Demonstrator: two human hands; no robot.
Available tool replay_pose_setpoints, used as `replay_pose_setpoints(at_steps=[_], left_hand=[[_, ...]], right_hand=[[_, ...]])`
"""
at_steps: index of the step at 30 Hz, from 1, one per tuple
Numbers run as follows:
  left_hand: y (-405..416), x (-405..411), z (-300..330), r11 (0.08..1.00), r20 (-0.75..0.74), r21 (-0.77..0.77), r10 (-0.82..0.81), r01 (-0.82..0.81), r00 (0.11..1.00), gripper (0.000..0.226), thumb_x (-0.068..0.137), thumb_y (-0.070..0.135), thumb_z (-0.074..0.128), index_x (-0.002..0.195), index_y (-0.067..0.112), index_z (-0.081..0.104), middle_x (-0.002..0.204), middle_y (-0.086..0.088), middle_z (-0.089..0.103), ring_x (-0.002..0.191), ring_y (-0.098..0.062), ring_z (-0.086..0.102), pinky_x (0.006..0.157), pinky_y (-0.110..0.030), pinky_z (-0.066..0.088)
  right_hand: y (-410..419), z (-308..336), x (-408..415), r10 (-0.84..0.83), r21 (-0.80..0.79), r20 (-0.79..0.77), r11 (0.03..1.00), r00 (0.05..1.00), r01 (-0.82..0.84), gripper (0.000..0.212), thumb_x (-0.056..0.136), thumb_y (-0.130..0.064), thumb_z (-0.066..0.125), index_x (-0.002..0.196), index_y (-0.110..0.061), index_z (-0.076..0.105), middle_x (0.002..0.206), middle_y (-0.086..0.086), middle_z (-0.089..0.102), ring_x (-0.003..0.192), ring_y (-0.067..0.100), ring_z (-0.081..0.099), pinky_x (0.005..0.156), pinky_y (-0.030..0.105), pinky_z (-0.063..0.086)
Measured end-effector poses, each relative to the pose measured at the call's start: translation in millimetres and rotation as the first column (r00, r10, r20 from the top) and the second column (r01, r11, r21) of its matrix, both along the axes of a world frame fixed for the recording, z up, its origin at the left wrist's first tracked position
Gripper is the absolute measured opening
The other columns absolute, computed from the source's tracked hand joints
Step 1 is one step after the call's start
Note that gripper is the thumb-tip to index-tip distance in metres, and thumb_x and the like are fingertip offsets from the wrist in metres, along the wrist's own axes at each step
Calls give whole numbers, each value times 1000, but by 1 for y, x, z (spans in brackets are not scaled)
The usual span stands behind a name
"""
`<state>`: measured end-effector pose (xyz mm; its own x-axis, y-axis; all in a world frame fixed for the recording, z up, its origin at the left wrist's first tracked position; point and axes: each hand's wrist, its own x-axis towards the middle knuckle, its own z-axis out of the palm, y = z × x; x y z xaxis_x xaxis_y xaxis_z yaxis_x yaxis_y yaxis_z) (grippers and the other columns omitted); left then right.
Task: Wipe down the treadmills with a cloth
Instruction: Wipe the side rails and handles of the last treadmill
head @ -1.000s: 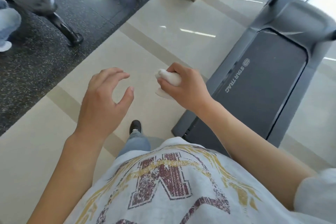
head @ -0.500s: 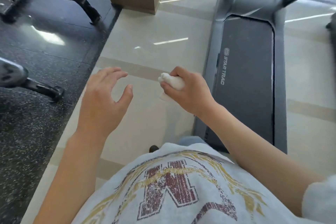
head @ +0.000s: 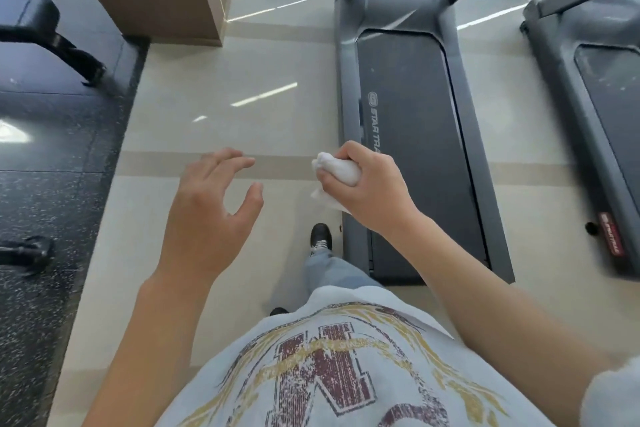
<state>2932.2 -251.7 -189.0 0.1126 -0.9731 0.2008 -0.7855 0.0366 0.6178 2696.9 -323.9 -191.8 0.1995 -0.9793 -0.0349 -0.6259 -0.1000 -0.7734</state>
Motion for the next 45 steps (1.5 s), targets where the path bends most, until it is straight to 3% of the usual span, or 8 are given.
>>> replay_pose_setpoints(at_steps=[6,16,24,32,39,45], left_hand=[[-85,-11,-3,999,24,0,-54,54,998,36,98,34,60,126,14,71,133,1,63,129,-22,55,112,-23,35],[-251,-69,14,992,53,-42,-119,121,992,35,97,32,61,126,15,71,133,2,63,126,-20,56,112,-34,41],[-341,-96,16,974,89,14,-224,224,970,36,97,31,62,126,13,71,132,1,64,125,-17,55,108,-6,28],[-448,-91,7,936,46,29,-352,351,935,34,96,31,64,125,16,72,133,3,64,126,-17,55,107,-5,27],[-564,-56,8,858,54,14,-514,514,856,32,98,30,65,126,15,71,133,2,63,125,-19,56,106,-5,27],[-662,-25,29,779,63,1,-625,627,778,30,97,21,71,127,16,71,134,3,63,127,-17,54,106,-2,24]], right_hand=[[-82,-7,-13,-49,4,38,999,998,49,24,89,-49,74,85,-29,61,74,-15,65,72,11,64,71,44,59],[-242,6,-60,-101,-20,95,994,990,103,22,89,-46,75,88,-28,63,75,-12,66,73,12,66,71,43,59],[-316,-4,-89,-180,-32,124,982,976,185,24,90,-46,75,88,-26,63,76,-13,67,73,12,66,70,41,58],[-389,-11,-89,-322,-76,147,939,935,335,24,92,-47,74,89,-26,64,78,-10,67,74,14,66,66,40,58],[-469,-7,-55,-496,-124,135,850,858,512,23,93,-46,74,91,-26,65,81,-9,70,77,14,68,69,41,58],[-521,8,-13,-620,-142,118,763,776,631,22,93,-45,75,91,-26,64,79,-13,67,75,12,66,67,33,56]])
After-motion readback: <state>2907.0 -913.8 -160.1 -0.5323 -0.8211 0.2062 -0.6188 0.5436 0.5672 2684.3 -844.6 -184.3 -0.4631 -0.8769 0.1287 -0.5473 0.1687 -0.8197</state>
